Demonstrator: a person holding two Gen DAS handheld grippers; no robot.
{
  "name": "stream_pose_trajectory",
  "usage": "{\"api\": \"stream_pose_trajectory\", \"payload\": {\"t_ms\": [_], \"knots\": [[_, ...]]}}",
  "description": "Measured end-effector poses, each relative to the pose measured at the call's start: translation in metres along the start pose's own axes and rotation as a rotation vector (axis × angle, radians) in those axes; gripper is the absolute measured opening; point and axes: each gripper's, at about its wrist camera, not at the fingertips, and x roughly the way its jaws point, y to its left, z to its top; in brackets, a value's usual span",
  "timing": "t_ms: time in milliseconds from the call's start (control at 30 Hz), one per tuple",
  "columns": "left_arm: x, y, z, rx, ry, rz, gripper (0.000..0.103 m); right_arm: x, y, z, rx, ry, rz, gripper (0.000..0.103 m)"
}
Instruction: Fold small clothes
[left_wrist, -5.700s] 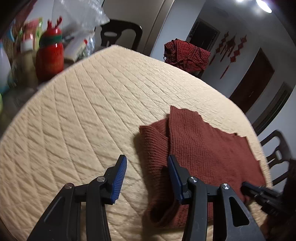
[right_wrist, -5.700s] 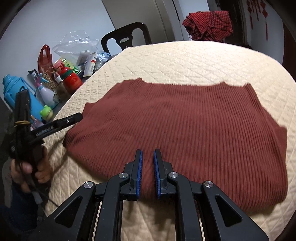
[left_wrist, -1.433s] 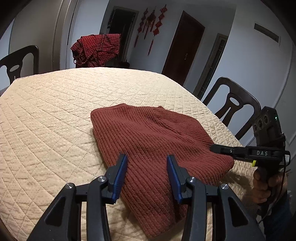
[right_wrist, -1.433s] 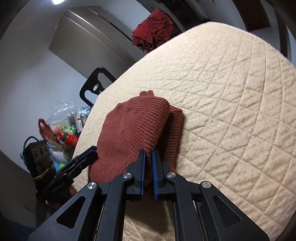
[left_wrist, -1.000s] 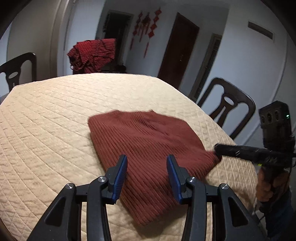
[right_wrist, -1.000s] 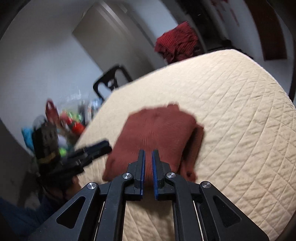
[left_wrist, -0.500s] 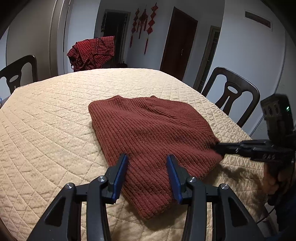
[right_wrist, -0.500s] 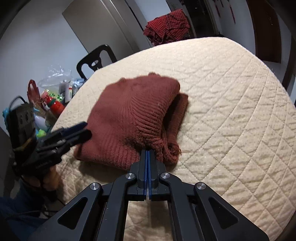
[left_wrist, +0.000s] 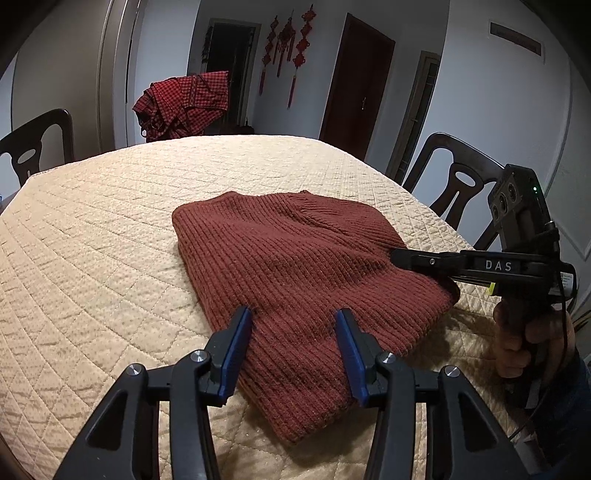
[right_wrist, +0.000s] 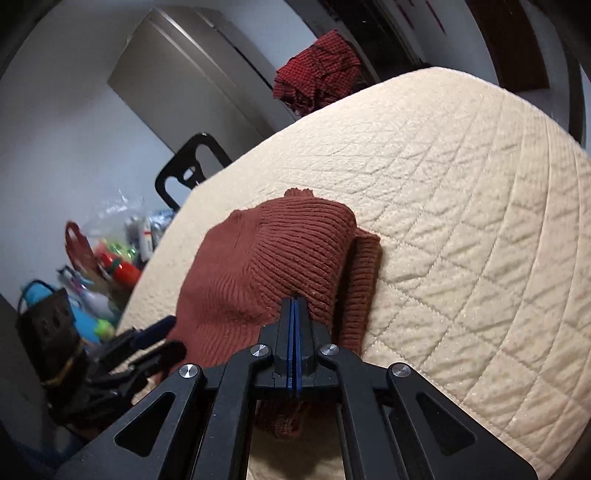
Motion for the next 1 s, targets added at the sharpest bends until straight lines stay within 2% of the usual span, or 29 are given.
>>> {"api": "stream_pose_trajectory", "payload": {"t_ms": [67,133,200,300,400,467,633,767,867,933,1000], "knots": [[-0.001,0.0,0.001,-0.009,0.002,-0.007,0.05,-0.004,-0.001,0.003,0.038,0.009,0.031,0.001],[-0.004,0.003,0.008,-0.026,-0.006,-0.023,0.05,-0.009,0.003,0.01,0.047,-0.022,0.058,0.001],[-0.006,0.006,0.019,-0.033,-0.038,-0.01,0.05,-0.011,0.006,0.017,0.033,-0.048,0.053,0.001],[0.004,0.014,0.035,-0.054,-0.056,0.009,0.05,0.002,0.009,0.025,0.037,-0.035,0.05,0.001],[0.027,0.022,0.038,-0.079,-0.005,0.032,0.05,0.018,-0.002,0.026,0.057,-0.004,-0.029,0.001],[0.038,0.024,0.031,-0.08,0.027,0.043,0.05,0.018,-0.013,0.023,0.094,-0.021,-0.022,0.001],[0.036,0.025,0.03,-0.093,0.029,0.03,0.05,0.012,-0.023,0.02,0.121,-0.02,-0.016,0.0],[0.031,0.028,0.045,-0.08,-0.007,0.05,0.05,0.007,-0.007,0.031,0.065,-0.038,-0.027,0.002],[0.042,0.037,0.057,-0.091,-0.009,0.069,0.05,0.015,-0.003,0.041,0.031,-0.037,-0.05,0.002],[0.057,0.041,0.061,-0.095,0.026,0.091,0.05,0.025,-0.007,0.046,0.027,-0.023,-0.068,0.002],[0.072,0.043,0.056,-0.094,0.072,0.108,0.05,0.037,-0.014,0.046,0.032,0.008,-0.129,0.002]]}}
